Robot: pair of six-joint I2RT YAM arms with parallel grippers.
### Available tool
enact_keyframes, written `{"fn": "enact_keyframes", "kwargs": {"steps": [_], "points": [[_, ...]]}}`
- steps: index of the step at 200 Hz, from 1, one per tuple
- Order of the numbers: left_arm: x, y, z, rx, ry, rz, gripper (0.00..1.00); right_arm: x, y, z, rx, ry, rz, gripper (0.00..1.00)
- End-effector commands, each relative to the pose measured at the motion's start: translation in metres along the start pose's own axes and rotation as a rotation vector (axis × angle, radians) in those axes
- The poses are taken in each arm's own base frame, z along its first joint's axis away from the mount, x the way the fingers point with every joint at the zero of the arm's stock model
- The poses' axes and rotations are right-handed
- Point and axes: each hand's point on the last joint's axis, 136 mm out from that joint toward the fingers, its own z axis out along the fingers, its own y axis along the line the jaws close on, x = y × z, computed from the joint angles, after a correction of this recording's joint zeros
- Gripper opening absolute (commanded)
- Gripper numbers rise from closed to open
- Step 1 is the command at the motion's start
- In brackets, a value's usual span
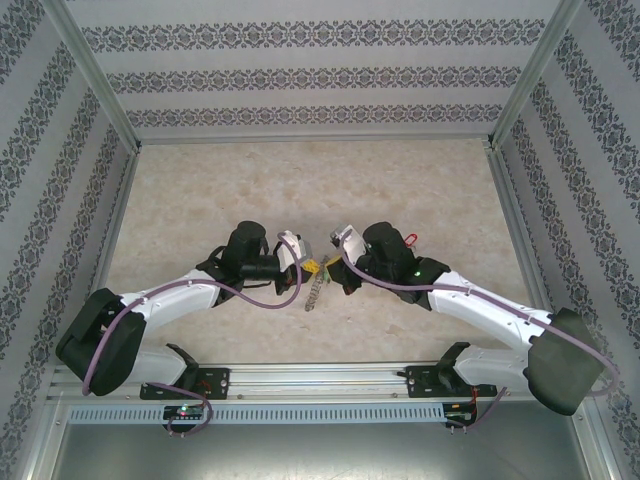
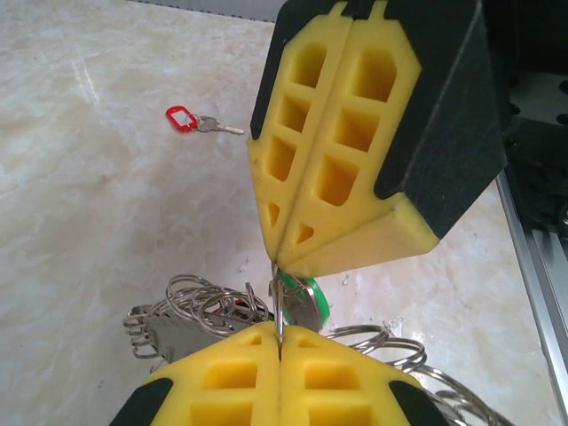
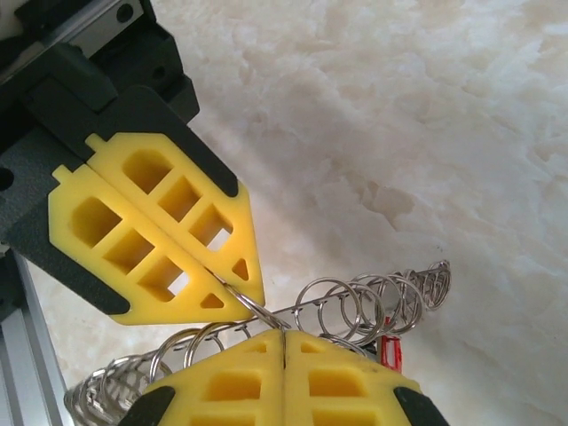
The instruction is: Put the keys on the keyring
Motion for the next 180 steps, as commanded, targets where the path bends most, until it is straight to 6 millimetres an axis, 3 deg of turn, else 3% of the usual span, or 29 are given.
{"fn": "enact_keyframes", "kwargs": {"steps": [1, 65, 128, 180], "points": [[-0.017, -0.003, -0.004, 0.003, -0.068, 0.035, 0.0, 0.006, -0.01, 0.001, 0.017, -0.003, 0.079, 0.0], [-0.015, -0.009, -0.004, 0.027, -0.065, 0.045, 0.0, 0.005, -0.011, 0.004, -0.043, -0.017, 0.21, 0.0], [-0.008, -0.012, -0.001, 0.048, -0.011, 0.061, 0.0, -0.034, 0.023, -0.006, -0.202, -0.067, 0.14, 0.0], [-0.007, -0.012, -0.002, 0.041, -0.007, 0.061, 0.0, -0.032, 0.037, -0.003, -0.234, -0.023, 0.078, 0.0]]}}
